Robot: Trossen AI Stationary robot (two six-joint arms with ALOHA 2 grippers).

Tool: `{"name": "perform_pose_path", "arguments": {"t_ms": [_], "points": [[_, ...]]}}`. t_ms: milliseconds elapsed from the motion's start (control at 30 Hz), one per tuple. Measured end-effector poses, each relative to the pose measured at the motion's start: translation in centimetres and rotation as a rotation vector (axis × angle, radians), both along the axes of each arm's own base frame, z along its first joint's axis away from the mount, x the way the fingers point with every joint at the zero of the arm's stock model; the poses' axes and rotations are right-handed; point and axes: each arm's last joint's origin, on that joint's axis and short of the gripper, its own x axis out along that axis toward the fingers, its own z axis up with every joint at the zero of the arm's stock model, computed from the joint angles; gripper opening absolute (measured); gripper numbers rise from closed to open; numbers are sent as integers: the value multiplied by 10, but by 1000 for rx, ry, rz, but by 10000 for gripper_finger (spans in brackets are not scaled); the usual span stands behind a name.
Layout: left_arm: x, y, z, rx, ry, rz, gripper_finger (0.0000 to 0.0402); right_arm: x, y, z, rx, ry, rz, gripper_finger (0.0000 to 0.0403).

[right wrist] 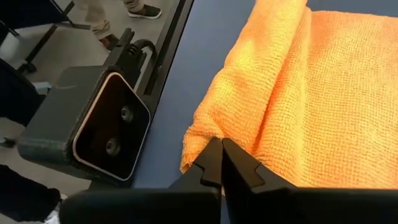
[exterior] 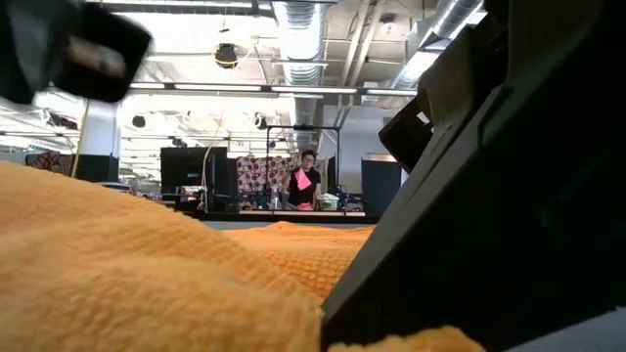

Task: Roll towel
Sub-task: Roll the yellow towel

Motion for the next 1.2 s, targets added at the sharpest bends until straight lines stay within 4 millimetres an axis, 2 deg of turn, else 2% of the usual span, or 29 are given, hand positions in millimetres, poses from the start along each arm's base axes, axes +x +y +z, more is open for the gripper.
{"name": "perform_pose_path", "arguments": {"t_ms": [100,200,333,633,900,1200], "points": [[-13,-6,6,148,-68,-19,89,0,1,0,28,9,-2,23],[-23,-14,8,309,-140,-140,89,0,1,0,43,4,0,20],[-28,-22,-4,505,-178,-294,89,3,0,1,95,17,13,22],[-5,-52,-21,981,-308,-489,89,6,-4,1,163,49,-14,21],[0,-56,-27,1074,-339,-545,89,10,-8,1,189,58,-43,21],[-5,-56,-32,1205,-342,-704,89,11,-10,1,194,61,-50,21]]}}
